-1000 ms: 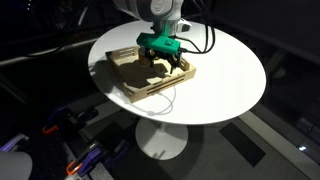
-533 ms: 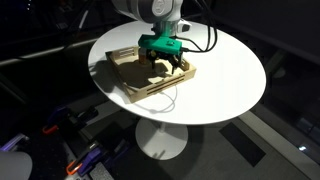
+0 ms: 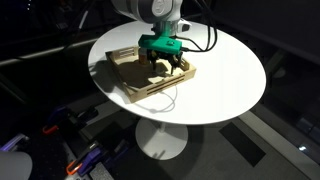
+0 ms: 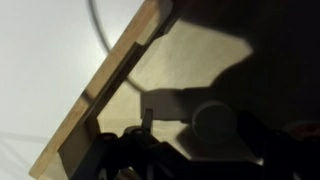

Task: Put the lid on top of the white bottle

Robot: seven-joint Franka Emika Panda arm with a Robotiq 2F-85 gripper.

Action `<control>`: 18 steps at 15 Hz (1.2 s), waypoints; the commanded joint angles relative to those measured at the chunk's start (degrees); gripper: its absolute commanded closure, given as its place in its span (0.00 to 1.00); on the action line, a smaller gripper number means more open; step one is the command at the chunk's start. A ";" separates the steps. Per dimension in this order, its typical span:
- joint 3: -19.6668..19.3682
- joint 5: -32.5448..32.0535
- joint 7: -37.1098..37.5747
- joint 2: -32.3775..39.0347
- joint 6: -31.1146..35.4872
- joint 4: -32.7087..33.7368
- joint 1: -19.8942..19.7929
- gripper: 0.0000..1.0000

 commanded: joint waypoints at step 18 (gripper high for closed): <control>0.09 -2.41 2.26 -0.90 -0.85 0.98 0.45 0.81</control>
